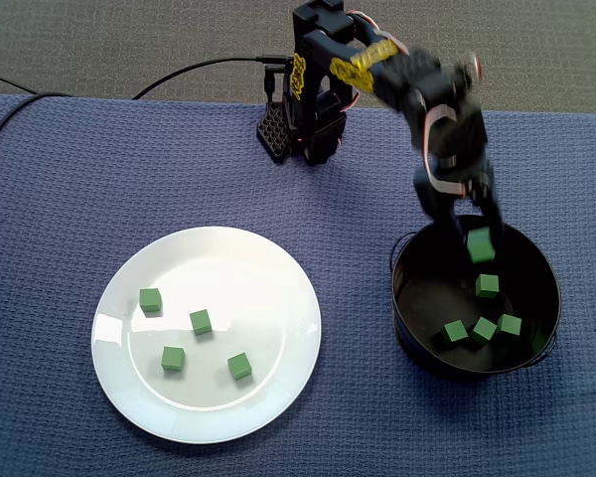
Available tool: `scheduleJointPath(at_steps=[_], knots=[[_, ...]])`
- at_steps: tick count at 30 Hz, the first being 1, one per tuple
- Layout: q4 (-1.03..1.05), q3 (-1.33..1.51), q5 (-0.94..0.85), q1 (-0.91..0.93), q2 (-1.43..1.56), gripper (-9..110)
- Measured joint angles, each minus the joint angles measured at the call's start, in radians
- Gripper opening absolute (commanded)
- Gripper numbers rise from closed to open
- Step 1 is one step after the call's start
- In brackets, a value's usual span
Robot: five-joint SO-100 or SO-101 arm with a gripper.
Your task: Pick up the items on the white plate and put them in the black container.
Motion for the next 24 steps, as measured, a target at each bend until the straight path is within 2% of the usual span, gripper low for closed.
scheduleJointPath(at_steps=[3, 9, 11, 12, 14, 18, 24], knots=[[-0.126, 0.123, 0.020, -0.008, -0.083, 0], [-0.288, 0.224, 0.057, -0.005, -0.222, 27], [-0.302, 0.224, 0.058, -0.006, -0.233, 29], [-0.301, 0.224, 0.058, -0.006, -0.233, 26], [-0.267, 0.215, 0.055, -0.006, -0.233, 22], [-0.135, 0.130, 0.098, 0.061, -0.158, 24], [0.104, -0.038, 0.155, 0.416, 0.044, 27]])
